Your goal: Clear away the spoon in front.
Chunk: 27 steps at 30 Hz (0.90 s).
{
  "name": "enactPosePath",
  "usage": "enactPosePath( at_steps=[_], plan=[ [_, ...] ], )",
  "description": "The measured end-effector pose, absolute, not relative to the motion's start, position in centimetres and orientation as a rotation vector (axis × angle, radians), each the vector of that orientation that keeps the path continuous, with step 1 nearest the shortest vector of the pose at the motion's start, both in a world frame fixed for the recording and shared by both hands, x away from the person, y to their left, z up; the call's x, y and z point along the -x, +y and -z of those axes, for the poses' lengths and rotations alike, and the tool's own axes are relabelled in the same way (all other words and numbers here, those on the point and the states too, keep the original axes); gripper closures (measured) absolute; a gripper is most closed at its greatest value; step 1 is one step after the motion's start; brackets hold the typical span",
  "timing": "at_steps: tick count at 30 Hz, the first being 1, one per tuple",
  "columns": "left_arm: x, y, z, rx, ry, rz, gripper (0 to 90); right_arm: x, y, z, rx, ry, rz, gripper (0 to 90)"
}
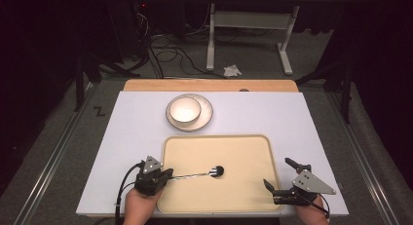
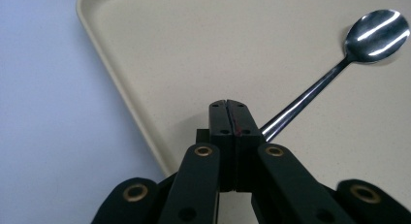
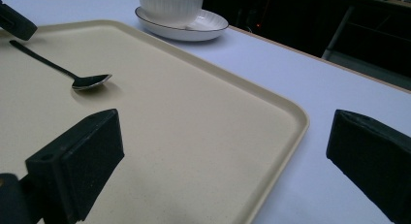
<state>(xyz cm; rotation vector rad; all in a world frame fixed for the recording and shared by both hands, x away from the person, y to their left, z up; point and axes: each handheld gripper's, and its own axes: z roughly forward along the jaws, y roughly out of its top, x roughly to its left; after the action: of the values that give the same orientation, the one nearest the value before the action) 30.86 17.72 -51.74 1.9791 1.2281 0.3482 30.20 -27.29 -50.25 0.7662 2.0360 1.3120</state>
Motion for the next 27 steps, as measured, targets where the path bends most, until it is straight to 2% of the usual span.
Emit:
enactPosePath(
  at_steps=[9,17,21,27],
  plan=[
    [-30.4,16.4,51.5,-2.079,1.185,-0.352,90.0,-30.2,-27.3,50.2,-0.760,2.037,-1.310,0.4],
    [-28.9,15.2,51.3,-2.125,1.126,-0.290,90.0,-30.2,-27.4,50.2,-0.764,2.031,-1.317,0.4],
    [-28.0,14.4,51.4,-2.123,1.097,-0.254,90.0,-30.2,-27.4,50.2,-0.770,2.034,-1.316,0.4],
    [-28.2,14.1,50.9,-2.082,1.090,-0.275,90.0,-30.1,-27.4,50.1,-0.762,2.021,-1.320,0.4]
  ],
)
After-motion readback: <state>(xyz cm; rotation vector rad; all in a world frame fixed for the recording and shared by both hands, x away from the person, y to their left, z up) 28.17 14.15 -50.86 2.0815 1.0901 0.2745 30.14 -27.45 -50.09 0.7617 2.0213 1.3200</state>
